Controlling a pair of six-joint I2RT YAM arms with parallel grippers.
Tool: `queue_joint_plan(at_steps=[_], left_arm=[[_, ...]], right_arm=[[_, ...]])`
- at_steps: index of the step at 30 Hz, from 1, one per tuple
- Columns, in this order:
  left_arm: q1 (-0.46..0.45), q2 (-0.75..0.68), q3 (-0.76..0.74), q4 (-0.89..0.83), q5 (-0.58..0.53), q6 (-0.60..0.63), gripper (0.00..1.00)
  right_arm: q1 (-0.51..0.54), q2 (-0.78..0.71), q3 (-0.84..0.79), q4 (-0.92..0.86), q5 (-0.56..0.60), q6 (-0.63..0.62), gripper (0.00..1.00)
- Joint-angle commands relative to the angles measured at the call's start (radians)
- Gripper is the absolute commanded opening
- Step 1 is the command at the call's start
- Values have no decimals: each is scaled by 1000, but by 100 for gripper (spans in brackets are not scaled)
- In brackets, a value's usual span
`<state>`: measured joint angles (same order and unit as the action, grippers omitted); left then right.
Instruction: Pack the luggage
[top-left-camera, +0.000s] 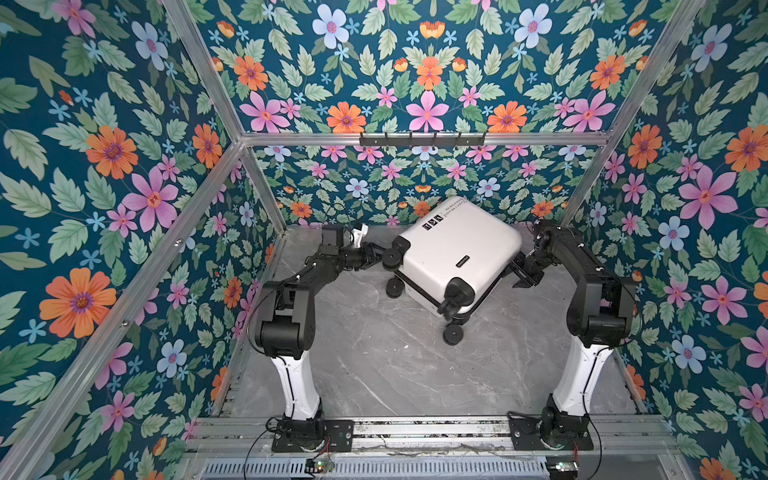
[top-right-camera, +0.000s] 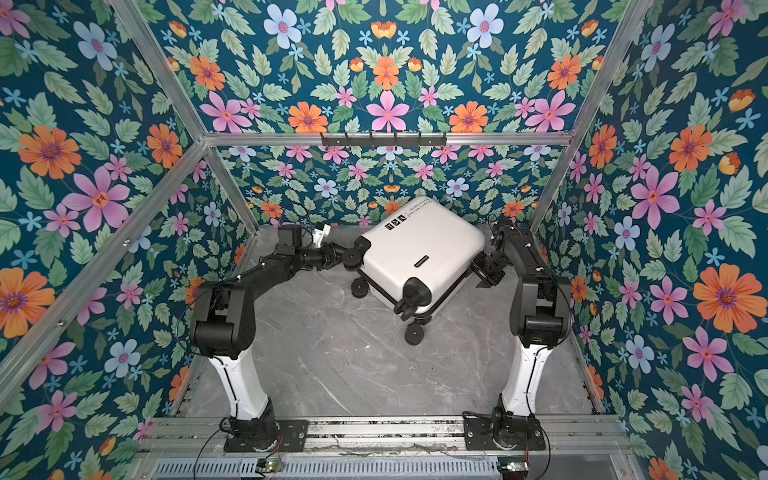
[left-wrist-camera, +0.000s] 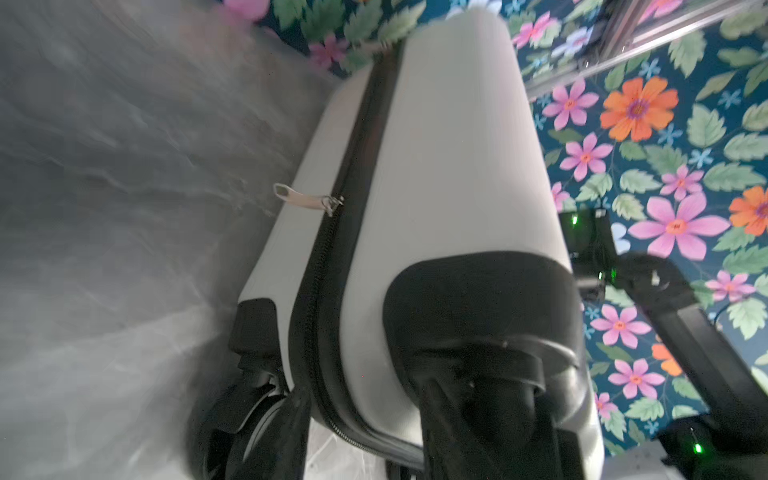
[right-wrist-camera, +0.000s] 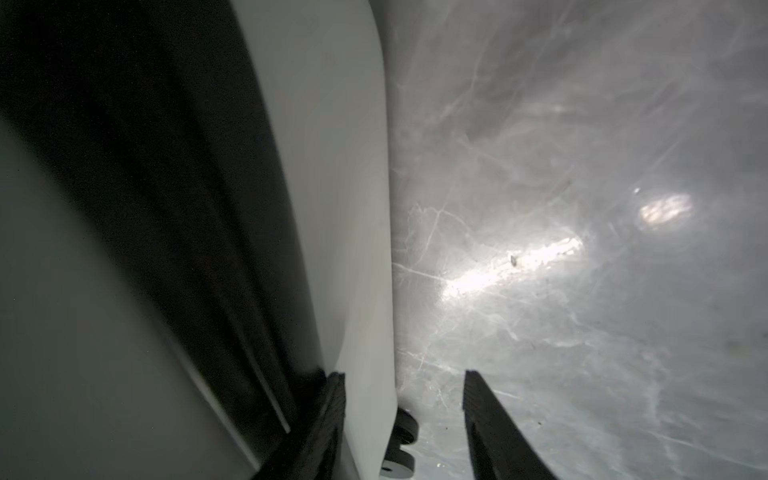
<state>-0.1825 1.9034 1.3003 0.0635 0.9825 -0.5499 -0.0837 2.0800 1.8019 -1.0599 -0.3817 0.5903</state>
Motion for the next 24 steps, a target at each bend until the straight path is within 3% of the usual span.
queue_joint_plan(at_steps=[1, 6, 11, 14, 16, 20, 24], left_arm=[[-70, -94, -69, -28, 59, 71, 46], [-204, -227, -131, -86, -55, 74, 46], [-334, -271, -134, -109, -140, 36, 46], [-373, -281, -158, -105, -175, 10, 46], [-373, -290, -184, -104, -208, 5, 46], [-360, -308, -180, -217, -307, 48, 44], [-345, -424, -247, -293, -457, 53, 43]], right_arm=[[7, 77, 121, -83, -57, -74, 49], [35, 236, 376, -196, -74, -135, 51], [112, 461, 802, -371, -119, -196, 53], [130, 584, 1034, -452, -178, -164, 54], [127, 580, 989, -431, -186, -139, 54], [103, 432, 693, -277, -165, -103, 60], [27, 288, 472, -130, -216, -28, 63]])
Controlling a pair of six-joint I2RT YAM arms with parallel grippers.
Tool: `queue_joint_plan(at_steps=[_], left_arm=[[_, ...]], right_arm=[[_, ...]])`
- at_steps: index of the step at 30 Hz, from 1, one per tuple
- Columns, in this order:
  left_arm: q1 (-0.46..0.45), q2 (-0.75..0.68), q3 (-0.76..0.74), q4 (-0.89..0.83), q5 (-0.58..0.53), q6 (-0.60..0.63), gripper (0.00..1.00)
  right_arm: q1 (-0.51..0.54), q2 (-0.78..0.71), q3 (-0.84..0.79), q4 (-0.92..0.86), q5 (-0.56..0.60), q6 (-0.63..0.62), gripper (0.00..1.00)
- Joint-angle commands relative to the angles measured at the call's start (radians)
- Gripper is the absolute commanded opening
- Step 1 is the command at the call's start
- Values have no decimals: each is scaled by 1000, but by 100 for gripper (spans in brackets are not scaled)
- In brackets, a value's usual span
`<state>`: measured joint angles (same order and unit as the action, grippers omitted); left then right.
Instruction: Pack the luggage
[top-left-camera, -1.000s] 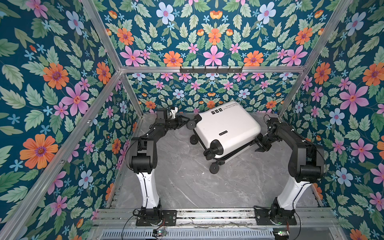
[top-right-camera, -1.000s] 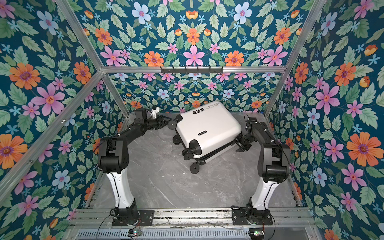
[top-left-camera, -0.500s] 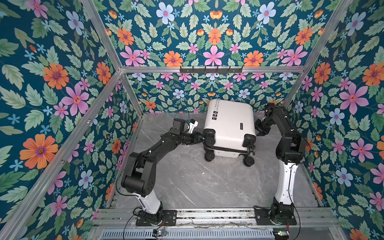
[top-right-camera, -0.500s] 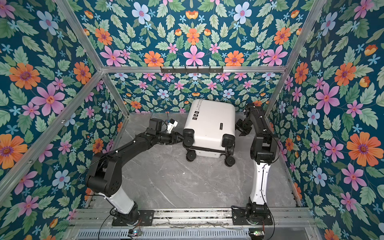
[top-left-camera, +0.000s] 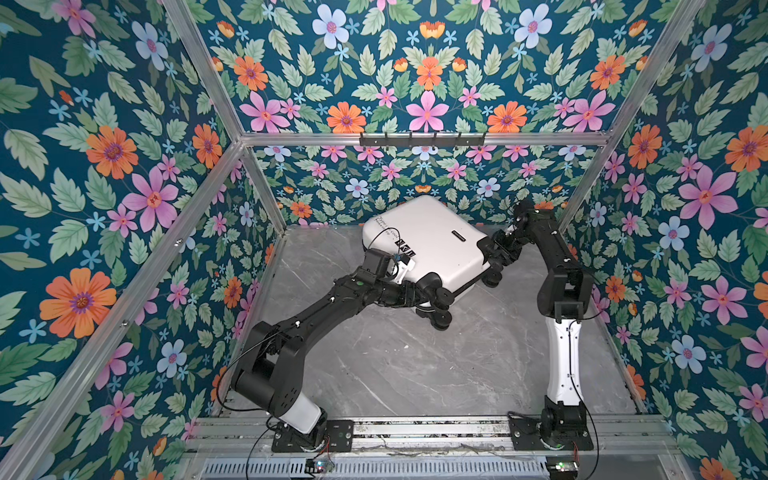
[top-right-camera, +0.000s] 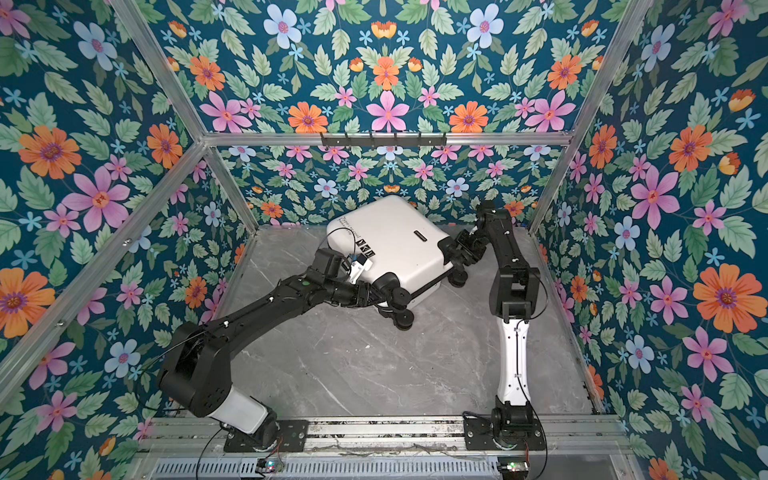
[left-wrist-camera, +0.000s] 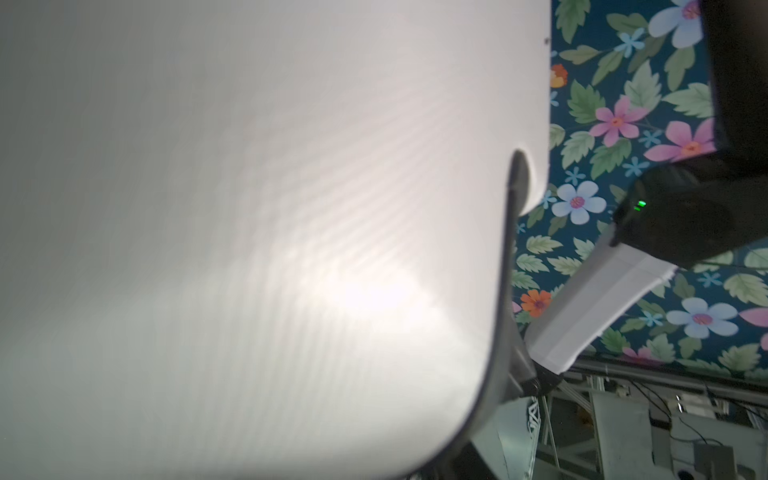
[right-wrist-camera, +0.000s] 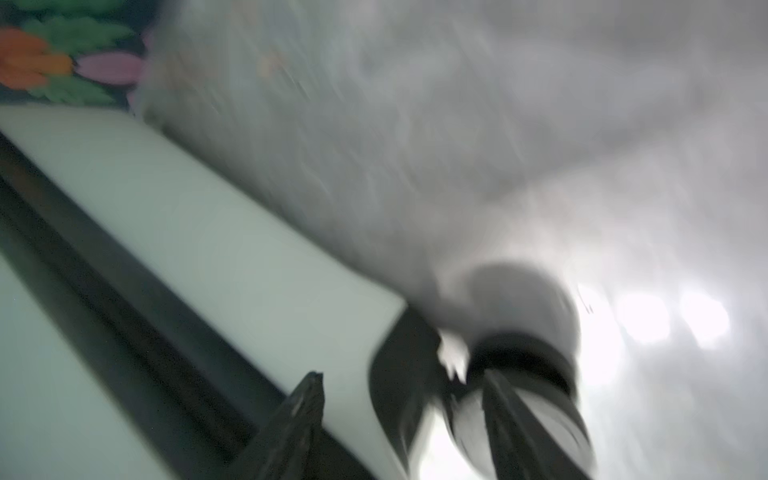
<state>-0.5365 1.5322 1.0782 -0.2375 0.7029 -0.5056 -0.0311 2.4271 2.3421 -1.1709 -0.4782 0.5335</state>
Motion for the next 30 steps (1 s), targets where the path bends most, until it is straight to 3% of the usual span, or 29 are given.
queue_joint_plan(at_steps=[1, 5, 8, 13, 19, 22, 25, 30], left_arm=[[10, -98, -54, -10, -229, 9, 43], [9, -240, -165, -85, -514, 21, 47], [15, -272, -241, -23, -595, 44, 51], [25, -173, -287, 141, -605, 138, 43], [41, -150, -402, 466, -498, 233, 42], [46, -106, -395, 526, -460, 289, 38], [84, -45, -385, 608, -343, 292, 32], [102, 10, -414, 737, -306, 282, 37]], right_arm=[[-46, -81, -88, -10, -128, 34, 63], [-76, -129, -80, -38, -126, -3, 64], [-76, -168, -117, -42, -117, -31, 64], [-76, -260, -256, -14, -96, -82, 64], [-76, -468, -524, 69, -55, -112, 64], [-78, -565, -623, 81, -40, -122, 64], [-78, -648, -714, 91, -34, -125, 64], [-79, -745, -797, 77, 3, -128, 64]])
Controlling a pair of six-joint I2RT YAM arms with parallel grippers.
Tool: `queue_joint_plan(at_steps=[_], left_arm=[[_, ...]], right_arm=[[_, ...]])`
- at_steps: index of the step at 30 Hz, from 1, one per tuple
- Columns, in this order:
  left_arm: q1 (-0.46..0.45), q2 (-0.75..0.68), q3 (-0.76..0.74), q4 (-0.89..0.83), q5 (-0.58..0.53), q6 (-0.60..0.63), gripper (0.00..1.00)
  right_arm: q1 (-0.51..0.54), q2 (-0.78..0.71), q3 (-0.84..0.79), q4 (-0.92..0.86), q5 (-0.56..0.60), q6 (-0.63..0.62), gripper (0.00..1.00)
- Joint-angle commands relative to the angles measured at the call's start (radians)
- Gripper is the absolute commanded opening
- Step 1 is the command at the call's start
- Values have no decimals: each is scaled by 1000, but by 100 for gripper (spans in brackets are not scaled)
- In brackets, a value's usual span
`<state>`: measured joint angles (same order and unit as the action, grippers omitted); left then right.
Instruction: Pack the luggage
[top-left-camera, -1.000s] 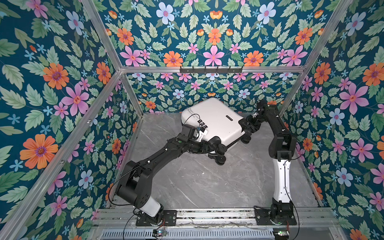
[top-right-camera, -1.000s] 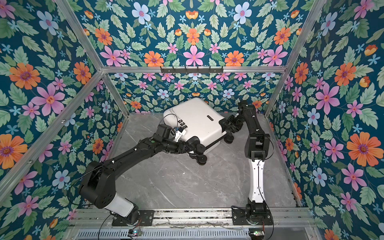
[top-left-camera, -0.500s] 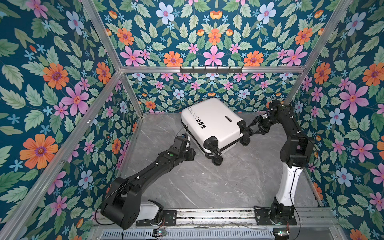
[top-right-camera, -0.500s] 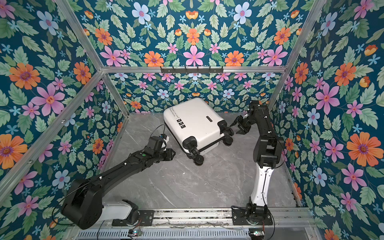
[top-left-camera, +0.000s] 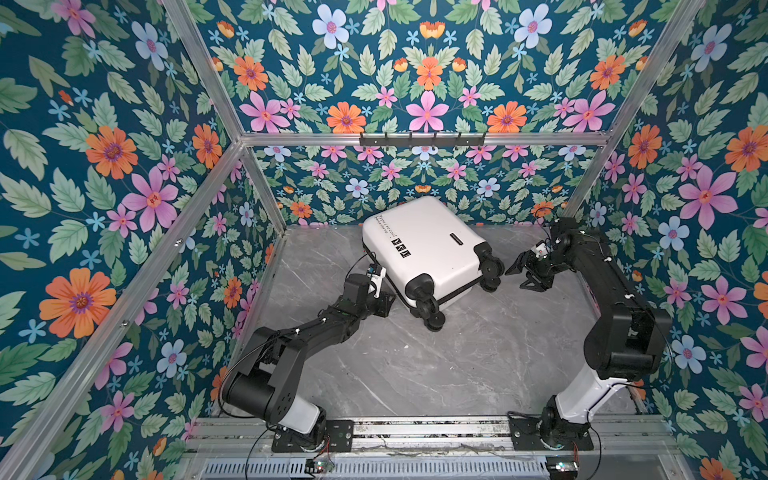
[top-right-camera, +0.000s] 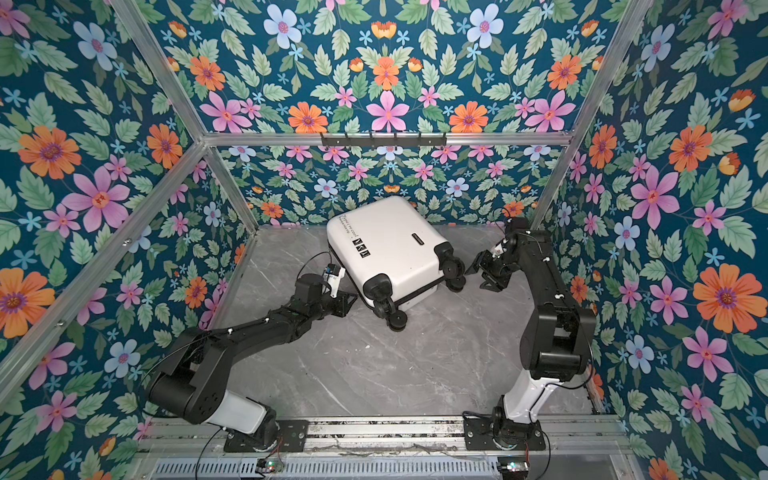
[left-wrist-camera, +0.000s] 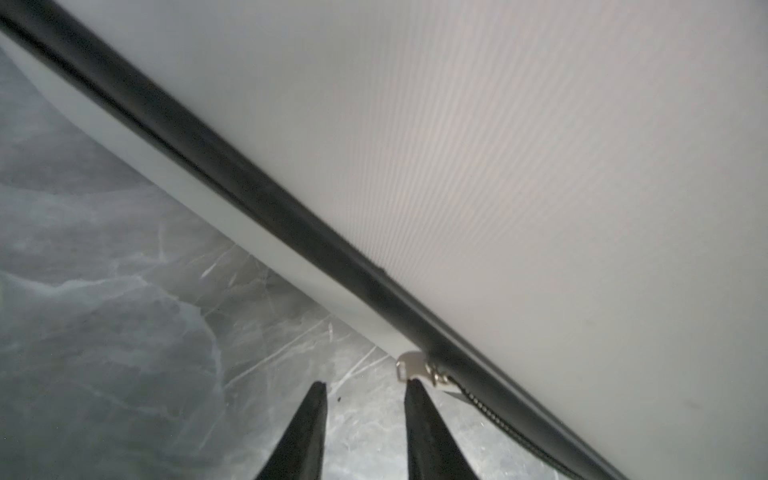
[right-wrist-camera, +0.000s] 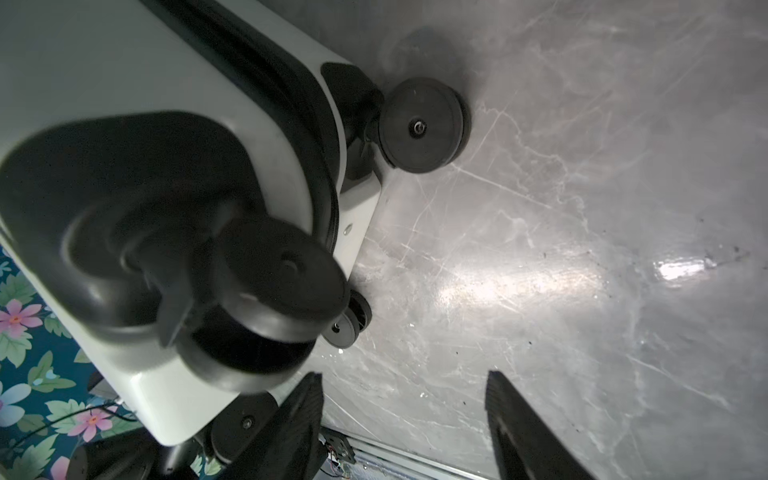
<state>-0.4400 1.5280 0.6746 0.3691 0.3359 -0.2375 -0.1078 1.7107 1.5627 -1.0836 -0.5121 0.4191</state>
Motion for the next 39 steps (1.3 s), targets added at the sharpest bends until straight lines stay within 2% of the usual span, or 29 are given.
queue_joint_plan(at_steps=[1, 6, 11, 18, 22, 30, 34, 39], left_arm=[[7, 23, -13, 141, 61, 15, 38], [5, 35, -4, 146, 112, 30, 38], [6, 9, -66, 192, 72, 42, 46], [7, 8, -44, 201, 72, 44, 50], [9, 18, 16, 190, 85, 31, 52], [7, 172, 231, 77, 114, 22, 47], [7, 161, 214, 89, 94, 10, 48], [8, 56, 92, 130, 48, 7, 44]], right_arm=[[-4, -39, -20, -24, 47, -22, 64], [-33, -70, -9, -76, 52, -43, 64], [-55, -95, -26, -84, 46, -45, 64], [-56, -123, -25, -92, 31, -37, 64], [-55, -139, -41, -75, 1, -17, 66], [-55, -179, -128, -3, -41, 38, 68], [-52, -196, -152, 12, -47, 45, 68], [-51, -198, -137, 0, -20, 16, 68]])
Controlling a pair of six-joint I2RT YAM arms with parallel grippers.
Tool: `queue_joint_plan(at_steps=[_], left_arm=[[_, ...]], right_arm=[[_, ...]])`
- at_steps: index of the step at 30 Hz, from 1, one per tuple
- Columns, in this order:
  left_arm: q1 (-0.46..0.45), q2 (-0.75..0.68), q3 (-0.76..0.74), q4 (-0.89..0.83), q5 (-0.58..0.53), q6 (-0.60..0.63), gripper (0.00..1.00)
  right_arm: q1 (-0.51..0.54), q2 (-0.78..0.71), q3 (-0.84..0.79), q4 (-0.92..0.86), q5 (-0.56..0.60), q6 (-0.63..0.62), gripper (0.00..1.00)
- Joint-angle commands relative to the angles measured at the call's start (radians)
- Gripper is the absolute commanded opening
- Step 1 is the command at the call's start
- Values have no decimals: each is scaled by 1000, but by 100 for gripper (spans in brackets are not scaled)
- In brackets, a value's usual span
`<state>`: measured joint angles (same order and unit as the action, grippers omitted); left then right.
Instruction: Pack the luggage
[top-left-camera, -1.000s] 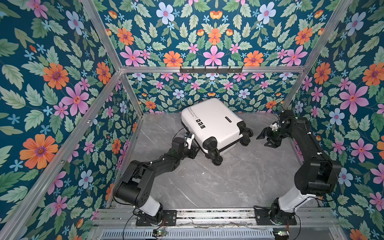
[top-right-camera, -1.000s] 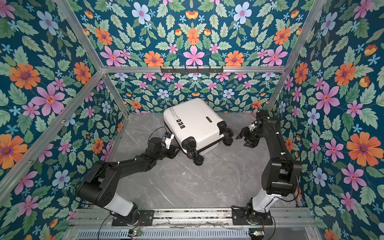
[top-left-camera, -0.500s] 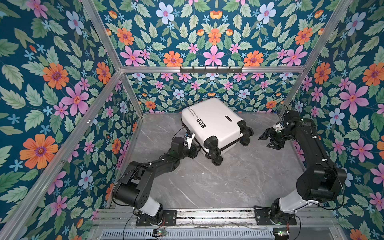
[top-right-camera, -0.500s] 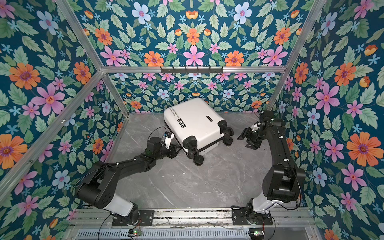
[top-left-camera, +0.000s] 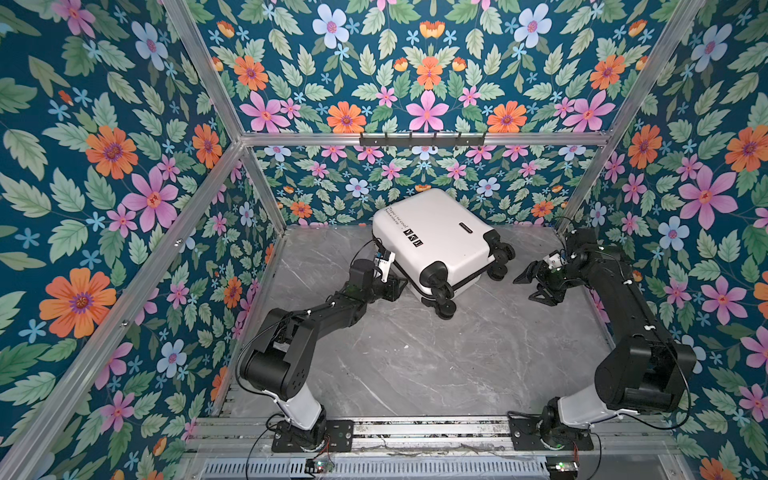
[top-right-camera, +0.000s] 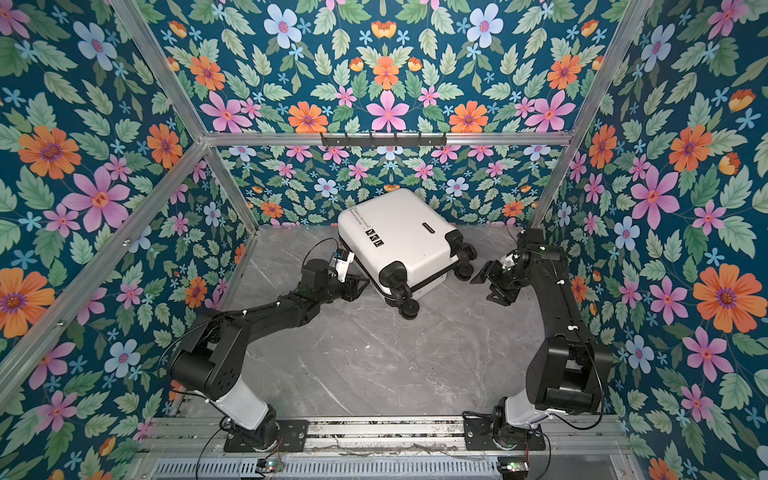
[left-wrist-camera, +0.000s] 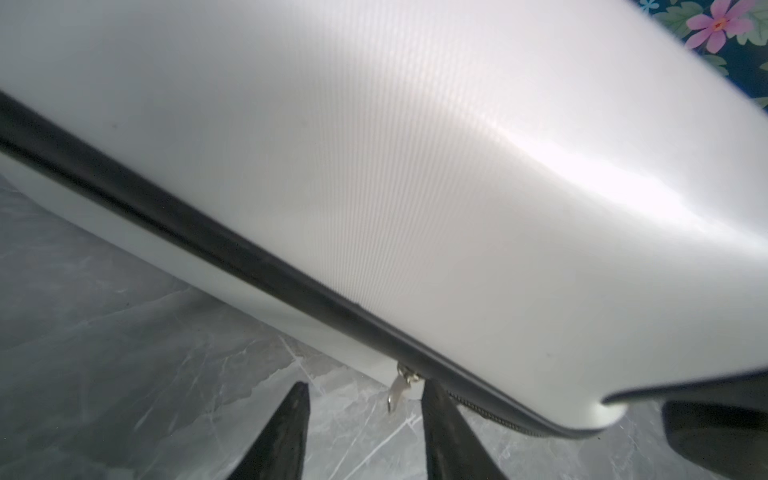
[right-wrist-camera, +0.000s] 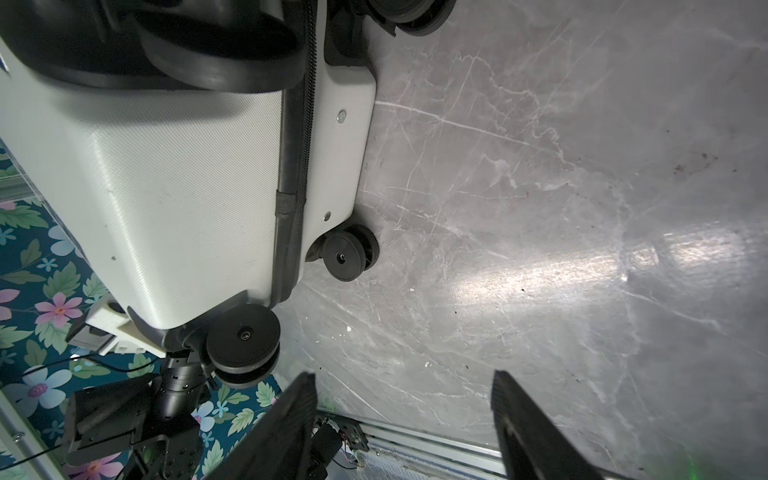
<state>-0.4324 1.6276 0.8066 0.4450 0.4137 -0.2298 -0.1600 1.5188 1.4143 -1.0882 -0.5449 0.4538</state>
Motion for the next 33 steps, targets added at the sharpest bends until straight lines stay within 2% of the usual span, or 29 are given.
queue_joint_plan(at_steps=[1, 5, 7, 9, 12, 13, 15, 16, 18, 19, 20, 22, 24, 26, 29, 33], left_arm=[[0, -82, -65, 60, -52, -6, 44], [0, -267, -104, 41, -121, -1, 48], [1, -325, -63, -38, -170, -2, 57], [1, -349, -4, -123, -221, 0, 72], [1, -364, 48, -165, -251, 48, 74], [1, -369, 50, -147, -254, 72, 74], [1, -386, 23, -63, -250, 130, 66], [1, -401, -11, 32, -250, 162, 63], [1, -429, -98, 222, -312, 128, 43], [1, -438, -136, 314, -351, 89, 49], [1, -446, -164, 362, -360, 80, 69], [1, -427, -160, 372, -348, 115, 98], [1, -398, -106, 244, -291, 144, 100], [0, -357, -111, 213, -211, 151, 100], [0, -291, -228, 345, -123, 97, 99], [-1, -201, -370, 548, -58, 34, 81]], right_arm=[[1, -5, 20, 4, 24, -26, 68], [-1, -6, 80, -14, 81, -60, 69], [-1, -13, 113, -13, 115, -69, 69], [-1, -22, 142, -14, 156, -76, 69], [0, -67, 146, 29, 235, -75, 72], [-1, -93, 135, 65, 258, -71, 75], [-1, -153, 92, 162, 273, -77, 90], [-1, -191, 60, 237, 286, -80, 99], [-1, -253, 1, 347, 335, -63, 99], [-1, -281, -33, 403, 380, -21, 99], [-2, -309, -69, 444, 418, 19, 99], [-3, -368, -134, 507, 499, 86, 99], [-6, -422, -217, 613, 520, 114, 99], [-6, -446, -272, 715, 455, 89, 95], [-3, -419, -292, 756, 350, 57, 83], [57, -377, -311, 768, 342, 2, 81]])
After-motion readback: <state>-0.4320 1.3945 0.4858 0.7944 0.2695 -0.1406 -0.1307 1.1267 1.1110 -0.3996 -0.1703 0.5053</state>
